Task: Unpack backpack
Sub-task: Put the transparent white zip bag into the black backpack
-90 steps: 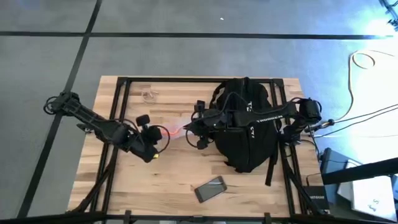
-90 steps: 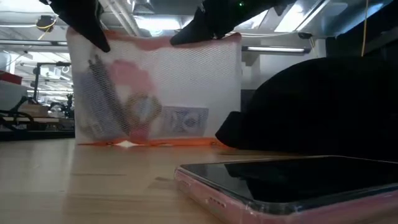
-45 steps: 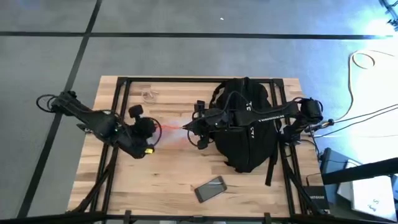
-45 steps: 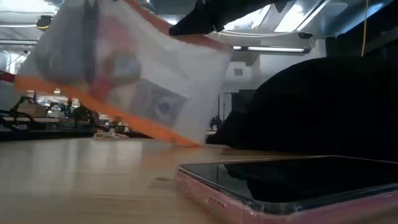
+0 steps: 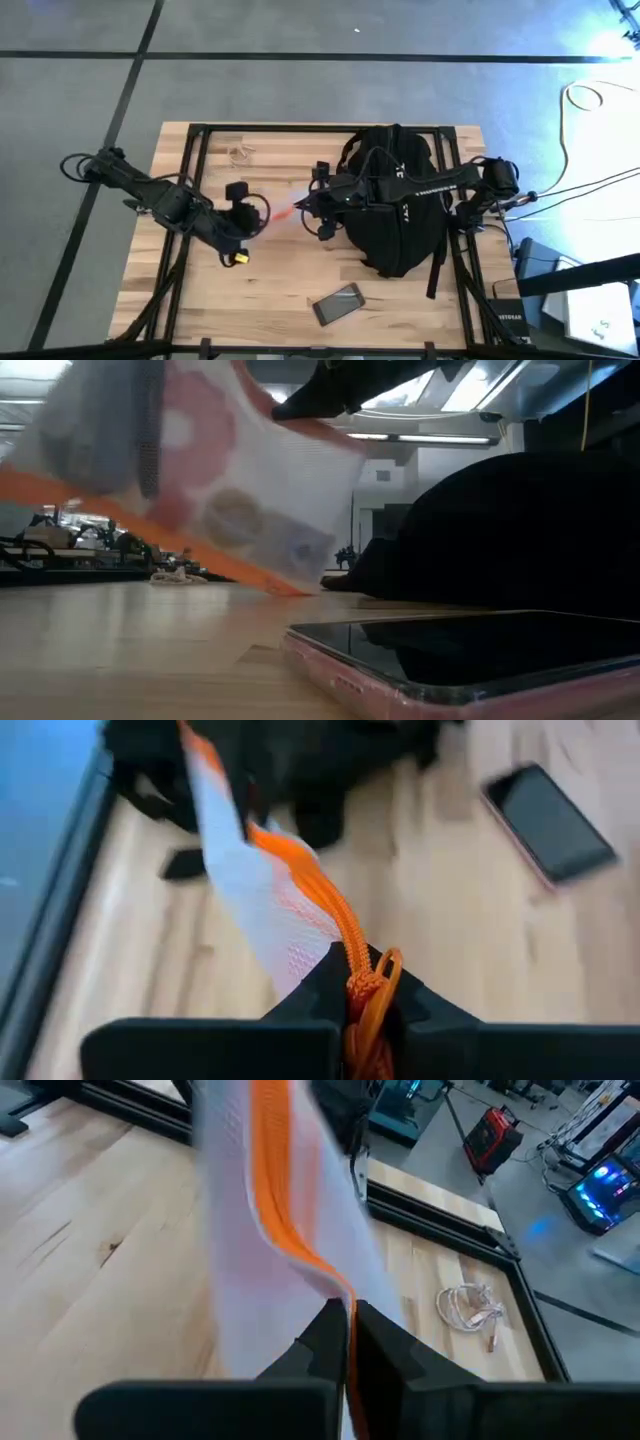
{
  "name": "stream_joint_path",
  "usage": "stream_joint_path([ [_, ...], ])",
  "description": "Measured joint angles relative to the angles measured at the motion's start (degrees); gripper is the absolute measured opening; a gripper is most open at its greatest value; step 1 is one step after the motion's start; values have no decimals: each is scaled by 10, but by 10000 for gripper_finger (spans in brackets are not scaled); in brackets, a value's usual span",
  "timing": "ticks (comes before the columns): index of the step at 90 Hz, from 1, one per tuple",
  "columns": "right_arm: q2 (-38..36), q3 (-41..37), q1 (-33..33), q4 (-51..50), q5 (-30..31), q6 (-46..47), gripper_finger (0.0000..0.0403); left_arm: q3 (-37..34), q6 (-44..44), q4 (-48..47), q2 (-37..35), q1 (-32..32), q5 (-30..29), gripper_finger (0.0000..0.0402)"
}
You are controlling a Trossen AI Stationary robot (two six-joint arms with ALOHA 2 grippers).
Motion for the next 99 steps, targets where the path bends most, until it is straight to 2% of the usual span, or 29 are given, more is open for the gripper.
stream_joint_path([
  [8,0,0,0,4,-1,0,0,0,-10,-26,0,0,37,0],
  [14,0,0,0,4,-1,0,0,0,-17,-52,-1,0,35,0],
  [18,0,0,0,3,0,0,0,0,-31,-75,-3,0,2,0],
  [30,0,1,0,10,0,0,0,0,-131,-163,-7,0,-149,0],
  [39,0,2,0,16,0,0,0,0,-180,-190,-7,1,-183,0],
  [46,0,2,0,13,0,0,1,0,-170,-180,-6,0,-166,0],
  [58,0,0,0,15,0,0,1,0,-108,-151,-1,-1,-82,0],
  [65,0,0,0,16,-3,0,1,0,-109,-149,5,-1,-43,0],
  [75,0,0,-1,4,-47,0,1,0,-138,-150,12,-1,2,0],
  [99,16,0,0,-19,-139,16,1,-22,-191,-138,32,-1,26,0],
])
